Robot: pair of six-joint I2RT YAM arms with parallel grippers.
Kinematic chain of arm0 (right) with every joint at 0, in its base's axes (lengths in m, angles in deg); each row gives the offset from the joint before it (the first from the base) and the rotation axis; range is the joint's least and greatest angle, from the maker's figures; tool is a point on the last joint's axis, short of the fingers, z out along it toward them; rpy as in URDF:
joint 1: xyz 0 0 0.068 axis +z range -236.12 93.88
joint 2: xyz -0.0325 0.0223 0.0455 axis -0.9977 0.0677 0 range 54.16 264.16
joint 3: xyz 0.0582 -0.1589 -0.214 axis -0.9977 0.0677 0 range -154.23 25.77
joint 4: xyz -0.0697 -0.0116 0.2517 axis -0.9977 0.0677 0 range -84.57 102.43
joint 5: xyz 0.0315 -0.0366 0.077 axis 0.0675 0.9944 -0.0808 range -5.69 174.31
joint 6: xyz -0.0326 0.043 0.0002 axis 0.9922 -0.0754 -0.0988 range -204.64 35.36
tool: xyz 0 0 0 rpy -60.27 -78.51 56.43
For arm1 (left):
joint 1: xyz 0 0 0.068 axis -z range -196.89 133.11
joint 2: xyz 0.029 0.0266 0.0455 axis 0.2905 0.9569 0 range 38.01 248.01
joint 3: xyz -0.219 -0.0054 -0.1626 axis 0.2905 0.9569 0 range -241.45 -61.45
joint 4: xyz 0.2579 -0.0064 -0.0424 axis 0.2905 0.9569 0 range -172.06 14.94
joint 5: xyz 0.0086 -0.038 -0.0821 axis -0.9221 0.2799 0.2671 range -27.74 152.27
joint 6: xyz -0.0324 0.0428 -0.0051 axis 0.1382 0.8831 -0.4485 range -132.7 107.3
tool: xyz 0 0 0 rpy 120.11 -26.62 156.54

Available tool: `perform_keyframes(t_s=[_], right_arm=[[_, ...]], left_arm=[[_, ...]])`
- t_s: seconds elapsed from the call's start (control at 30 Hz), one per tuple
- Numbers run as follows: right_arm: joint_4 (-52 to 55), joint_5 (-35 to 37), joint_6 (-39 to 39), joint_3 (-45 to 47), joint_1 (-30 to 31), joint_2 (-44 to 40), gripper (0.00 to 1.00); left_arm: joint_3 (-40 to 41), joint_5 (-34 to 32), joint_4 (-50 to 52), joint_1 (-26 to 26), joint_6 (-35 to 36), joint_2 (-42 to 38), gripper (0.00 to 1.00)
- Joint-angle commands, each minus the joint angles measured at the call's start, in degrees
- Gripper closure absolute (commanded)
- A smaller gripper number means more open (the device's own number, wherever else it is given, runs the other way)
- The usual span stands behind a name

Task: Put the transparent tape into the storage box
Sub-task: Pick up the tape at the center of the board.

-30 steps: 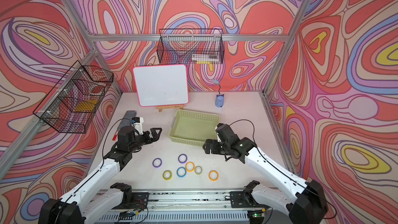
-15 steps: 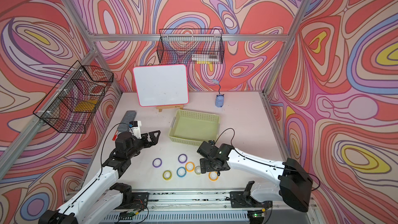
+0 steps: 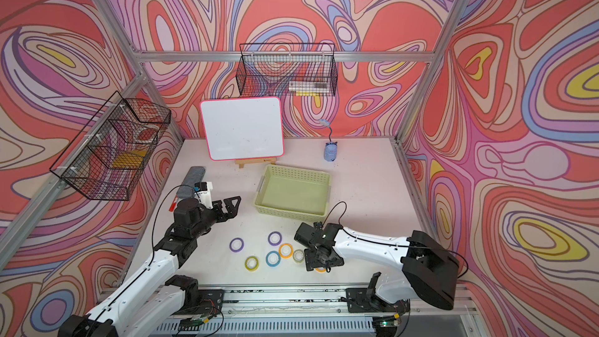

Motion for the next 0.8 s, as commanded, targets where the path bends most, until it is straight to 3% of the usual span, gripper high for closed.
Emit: perform_keyframes(t_s=[0.0, 0.33, 0.47, 0.77], right_arm=[[-1.62, -0.03, -0.23, 0.02, 0.58, 1.11, 0.18], [-1.86, 0.77, -1.15, 0.51, 0.89, 3.12, 0.26], [-2.59, 0.33, -1.33, 1.14, 0.89, 3.37, 0.34], [-3.33, -0.29, -2.13, 2.55, 0.89, 3.48, 0.35]], left_arm=[[0.34, -0.59, 0.21, 0.2, 0.89, -0.28, 0.01], [0.35, -0.99, 0.18, 0.19, 0.84, -0.02, 0.01], [0.34, -1.0, 0.11, 0.2, 0.81, 0.06, 0.01], [0.41, -0.93, 0.03, 0.15, 0.66, 0.25, 0.01]])
